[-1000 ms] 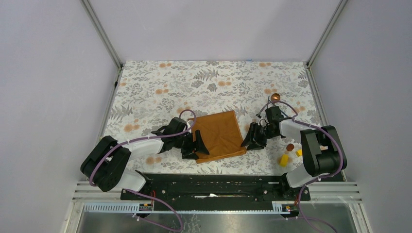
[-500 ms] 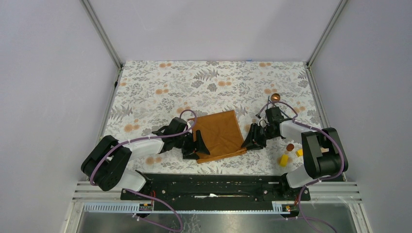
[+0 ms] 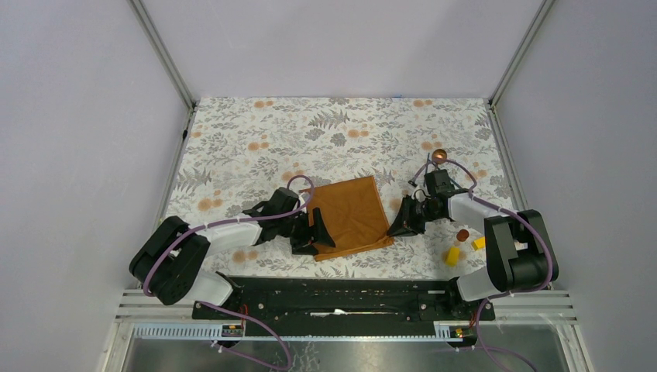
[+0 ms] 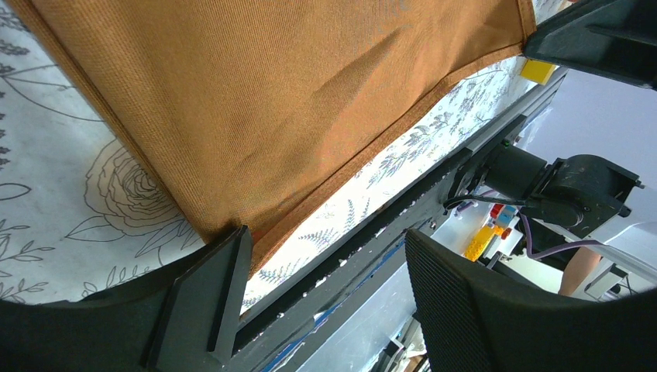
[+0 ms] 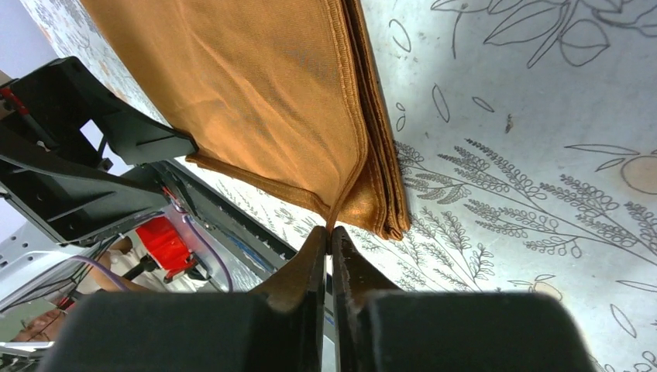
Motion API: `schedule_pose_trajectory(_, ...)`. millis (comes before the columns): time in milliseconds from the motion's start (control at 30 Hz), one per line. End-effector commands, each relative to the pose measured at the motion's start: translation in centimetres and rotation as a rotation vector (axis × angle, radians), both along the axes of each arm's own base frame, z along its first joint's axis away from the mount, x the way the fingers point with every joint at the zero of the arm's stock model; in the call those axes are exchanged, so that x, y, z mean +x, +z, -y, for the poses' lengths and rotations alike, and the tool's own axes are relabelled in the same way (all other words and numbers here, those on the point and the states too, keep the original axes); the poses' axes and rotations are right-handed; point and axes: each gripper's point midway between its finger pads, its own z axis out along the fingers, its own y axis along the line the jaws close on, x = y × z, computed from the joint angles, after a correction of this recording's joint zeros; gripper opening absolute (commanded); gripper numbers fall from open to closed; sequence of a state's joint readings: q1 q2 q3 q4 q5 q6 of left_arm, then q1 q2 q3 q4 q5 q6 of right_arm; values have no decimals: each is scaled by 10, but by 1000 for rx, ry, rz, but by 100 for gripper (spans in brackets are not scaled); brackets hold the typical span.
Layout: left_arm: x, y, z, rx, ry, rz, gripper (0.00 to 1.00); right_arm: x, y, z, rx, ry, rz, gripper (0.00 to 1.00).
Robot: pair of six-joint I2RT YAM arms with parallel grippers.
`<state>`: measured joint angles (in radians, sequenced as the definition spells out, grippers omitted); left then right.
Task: Fold the napkin into a case and place the utensils inside
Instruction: Pick up the top corner of the square-folded napkin from the folded napkin, then fold the top corner of the square-folded napkin into a folded napkin.
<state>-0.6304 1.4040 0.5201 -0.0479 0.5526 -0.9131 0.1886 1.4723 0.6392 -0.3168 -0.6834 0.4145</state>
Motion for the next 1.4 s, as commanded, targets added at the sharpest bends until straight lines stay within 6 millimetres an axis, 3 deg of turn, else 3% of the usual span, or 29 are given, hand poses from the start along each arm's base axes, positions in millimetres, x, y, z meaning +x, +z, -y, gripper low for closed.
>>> schedule_pose_trajectory(0, 3, 10, 4, -29, -6, 52, 79, 2, 7, -10, 24, 42, 14, 0)
schedule_pose_trajectory(133, 15, 38, 6, -43, 8, 128, 83, 11, 13, -29, 7, 104, 55, 0)
schedule_pose_trajectory(267, 31, 56, -9, -8, 120, 206, 88, 27, 17, -64, 22, 174, 89, 0)
schedule_pose_trajectory(400, 37, 51, -39, 59, 243, 204, 91, 52, 17, -113, 64, 243, 113, 0)
schedule_pose_trajectory(500, 36, 47, -58, 80, 315, 193, 91, 74, 5, -148, 90, 275, 105, 0)
schedule_pose_trajectory(767, 37, 49, -80, 119, 383, 206, 92, 132, 15, -216, 195, 275, 153, 0)
schedule_pose_trajectory(1033, 35, 46, -85, 128, 396, 202, 92, 155, 16, -237, 216, 266, 177, 0)
schedule_pose_trajectory(1367, 36, 45, -86, 125, 394, 201, 92, 150, 12, -249, 249, 302, 152, 0)
